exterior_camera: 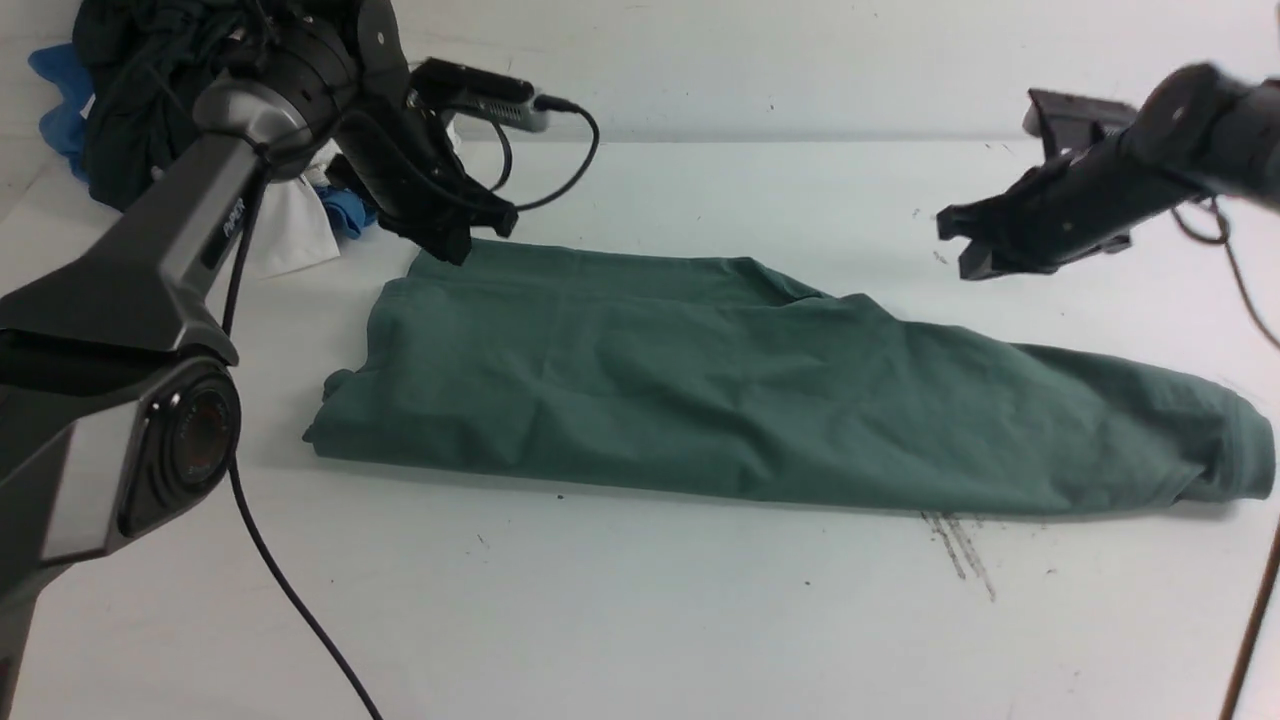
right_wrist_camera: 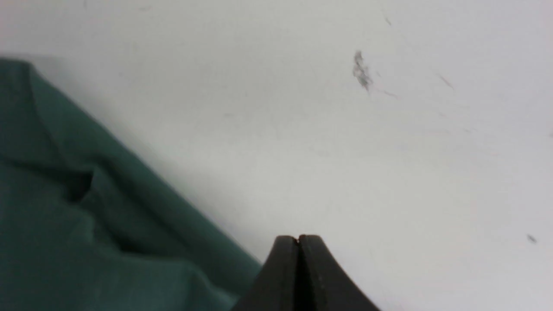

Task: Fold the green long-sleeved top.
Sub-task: Use both arms to drag the lower edge of the fabric forward and fold it over the upper edge

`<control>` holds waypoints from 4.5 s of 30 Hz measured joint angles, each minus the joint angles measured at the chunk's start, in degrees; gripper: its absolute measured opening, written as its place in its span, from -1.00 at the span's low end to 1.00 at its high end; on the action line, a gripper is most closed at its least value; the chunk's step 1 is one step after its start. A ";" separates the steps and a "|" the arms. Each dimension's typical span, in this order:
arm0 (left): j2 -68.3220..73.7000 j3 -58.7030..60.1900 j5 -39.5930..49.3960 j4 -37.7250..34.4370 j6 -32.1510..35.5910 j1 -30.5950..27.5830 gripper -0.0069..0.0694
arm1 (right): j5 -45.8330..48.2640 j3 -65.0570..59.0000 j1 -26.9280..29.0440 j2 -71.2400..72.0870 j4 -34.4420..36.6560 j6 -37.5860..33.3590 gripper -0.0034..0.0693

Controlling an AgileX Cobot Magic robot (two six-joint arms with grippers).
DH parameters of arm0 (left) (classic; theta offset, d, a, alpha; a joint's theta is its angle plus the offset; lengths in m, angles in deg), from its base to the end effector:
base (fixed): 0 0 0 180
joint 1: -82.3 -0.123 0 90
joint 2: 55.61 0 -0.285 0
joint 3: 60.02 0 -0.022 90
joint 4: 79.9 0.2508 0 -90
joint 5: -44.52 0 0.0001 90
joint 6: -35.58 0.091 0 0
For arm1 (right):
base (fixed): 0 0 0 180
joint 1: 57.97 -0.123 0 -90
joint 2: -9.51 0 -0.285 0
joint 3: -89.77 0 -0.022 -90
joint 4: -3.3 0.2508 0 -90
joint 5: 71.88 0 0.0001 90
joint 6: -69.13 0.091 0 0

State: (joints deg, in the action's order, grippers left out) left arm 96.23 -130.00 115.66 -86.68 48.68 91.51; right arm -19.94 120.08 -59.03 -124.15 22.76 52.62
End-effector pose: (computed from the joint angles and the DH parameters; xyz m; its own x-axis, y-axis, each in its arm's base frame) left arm 0.5290 -0.0961 0.2343 -0.8231 0.3238 -0.4665 0.3717 0.9283 -0.0114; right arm 0.4842 0.0329 0.2140 -0.8836 -0.0874 -0.4601 -0.1999 0.9588 0.2017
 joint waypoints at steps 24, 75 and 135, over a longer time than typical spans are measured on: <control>-2.54 3.70 0.61 -3.07 -0.38 -0.99 -0.51 | -9.86 -37.92 6.58 17.19 -34.81 20.05 -0.88; 15.36 -12.04 -22.91 -9.55 4.61 -7.25 -0.30 | -7.12 -36.95 -1.80 23.85 -21.96 10.19 -0.88; -15.93 46.02 -32.23 0.92 26.20 -2.89 0.07 | -11.08 -36.99 -3.50 17.23 -20.23 -0.94 -0.88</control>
State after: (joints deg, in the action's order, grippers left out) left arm 80.30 -83.98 83.43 -85.76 74.89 88.61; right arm -31.02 83.09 -62.53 -106.93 2.54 51.69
